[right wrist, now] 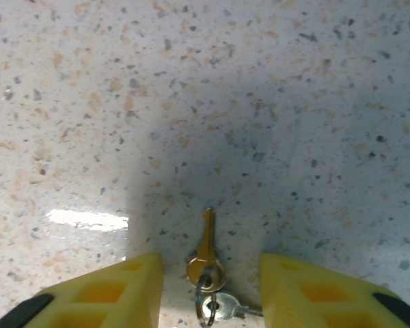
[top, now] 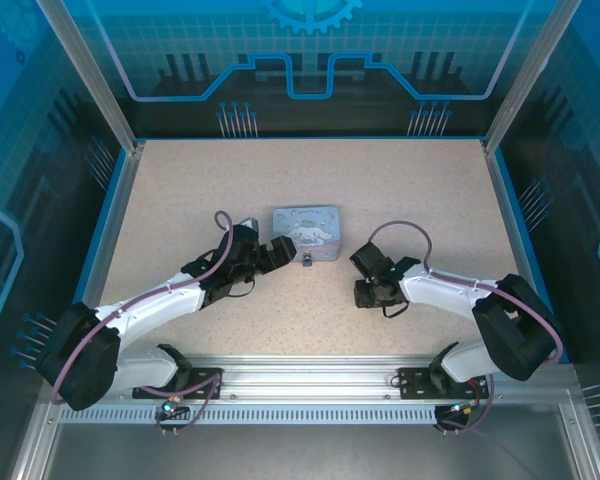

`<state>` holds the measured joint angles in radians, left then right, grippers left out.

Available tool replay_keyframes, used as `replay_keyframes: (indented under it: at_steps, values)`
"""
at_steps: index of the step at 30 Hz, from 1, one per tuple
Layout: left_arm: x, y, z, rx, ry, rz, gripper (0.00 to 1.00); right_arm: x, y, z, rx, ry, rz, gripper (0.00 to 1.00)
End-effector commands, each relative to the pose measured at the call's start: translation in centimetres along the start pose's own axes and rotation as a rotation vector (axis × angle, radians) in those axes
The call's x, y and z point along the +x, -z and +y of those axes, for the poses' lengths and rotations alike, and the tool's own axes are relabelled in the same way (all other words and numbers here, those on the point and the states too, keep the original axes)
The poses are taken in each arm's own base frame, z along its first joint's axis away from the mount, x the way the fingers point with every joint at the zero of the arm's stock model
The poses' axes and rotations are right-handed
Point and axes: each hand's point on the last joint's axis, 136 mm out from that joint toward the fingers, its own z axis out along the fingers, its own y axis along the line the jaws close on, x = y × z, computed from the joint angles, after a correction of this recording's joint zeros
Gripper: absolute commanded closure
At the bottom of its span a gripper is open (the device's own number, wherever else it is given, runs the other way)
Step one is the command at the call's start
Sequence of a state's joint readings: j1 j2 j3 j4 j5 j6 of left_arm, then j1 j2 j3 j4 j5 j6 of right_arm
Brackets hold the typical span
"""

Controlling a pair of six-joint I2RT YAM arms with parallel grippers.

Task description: Unlock the padlock with the key

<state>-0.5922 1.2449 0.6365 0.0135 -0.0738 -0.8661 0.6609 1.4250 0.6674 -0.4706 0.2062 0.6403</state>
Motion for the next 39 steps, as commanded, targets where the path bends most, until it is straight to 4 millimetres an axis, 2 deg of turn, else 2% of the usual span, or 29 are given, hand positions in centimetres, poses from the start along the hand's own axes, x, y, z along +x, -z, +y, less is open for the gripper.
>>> replay_keyframes:
  at_steps: [1,18,26,34,39]
  values:
    - [0.5,-0.2,-0.4,0.019,0.002,0.017,0.01,0.7,-0.1,0.9,-0.016,0.029,0.034,0.62]
    - [0.4,-0.8,-1.1,0.035,0.004,0.035,0.01,1.9,0.7,0.7,-0.029,0.020,0.024,0.64]
    - [0.4,-0.8,-1.3,0.040,0.003,0.037,0.01,1.8,-0.3,0.3,0.013,0.024,0.028,0.65]
    - [0.3,-0.6,-0.5,-0.001,0.019,0.027,0.01,1.6,-0.7,0.7,0.003,0.039,0.037,0.98]
    - [-0.1,-0.2,-0.8,0.005,0.010,0.011,0.01,0.3,0.9,1.5,-0.044,0.092,-0.012,1.00]
